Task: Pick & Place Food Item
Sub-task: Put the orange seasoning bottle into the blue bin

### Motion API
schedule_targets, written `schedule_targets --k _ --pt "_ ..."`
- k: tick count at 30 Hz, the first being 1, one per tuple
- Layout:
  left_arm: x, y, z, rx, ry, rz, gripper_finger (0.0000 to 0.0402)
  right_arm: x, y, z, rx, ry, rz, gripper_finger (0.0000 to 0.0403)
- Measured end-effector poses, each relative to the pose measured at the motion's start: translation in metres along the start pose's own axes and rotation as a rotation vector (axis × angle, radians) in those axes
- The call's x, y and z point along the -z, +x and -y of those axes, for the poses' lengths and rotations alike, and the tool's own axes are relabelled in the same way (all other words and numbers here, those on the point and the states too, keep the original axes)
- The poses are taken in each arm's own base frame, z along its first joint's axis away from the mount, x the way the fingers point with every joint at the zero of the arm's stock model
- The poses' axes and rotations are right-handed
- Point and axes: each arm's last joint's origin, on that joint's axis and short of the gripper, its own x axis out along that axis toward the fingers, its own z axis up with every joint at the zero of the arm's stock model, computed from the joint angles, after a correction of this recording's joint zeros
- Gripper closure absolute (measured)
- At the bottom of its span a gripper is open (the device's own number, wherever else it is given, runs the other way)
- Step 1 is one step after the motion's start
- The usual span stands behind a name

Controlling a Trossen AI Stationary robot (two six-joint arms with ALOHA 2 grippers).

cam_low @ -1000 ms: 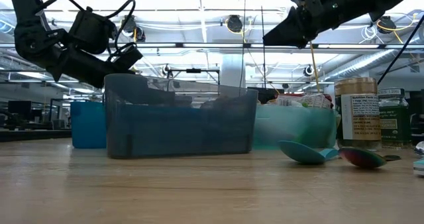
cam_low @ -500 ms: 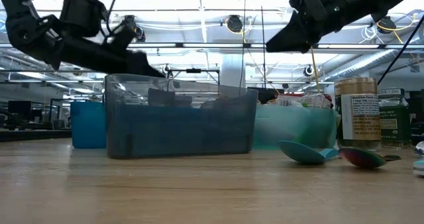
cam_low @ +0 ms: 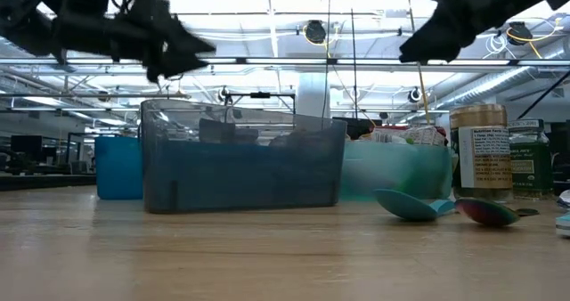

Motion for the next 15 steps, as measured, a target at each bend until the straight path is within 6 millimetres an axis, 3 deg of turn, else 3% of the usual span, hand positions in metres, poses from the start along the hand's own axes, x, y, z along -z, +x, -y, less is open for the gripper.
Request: schedule_targets --k 5,15 --pt "-0.018 0.003 0.016 0.275 -0.132 0.018 0.0133 0.007 -0.006 0.002 0.006 -0.001 -0.064 0.0218" --pt "-0.038 0.000 0.040 0.469 -0.143 0.100 0.0133 0.007 -0.006 -0.003 -0.167 -0.013 -0.071 0.0221"
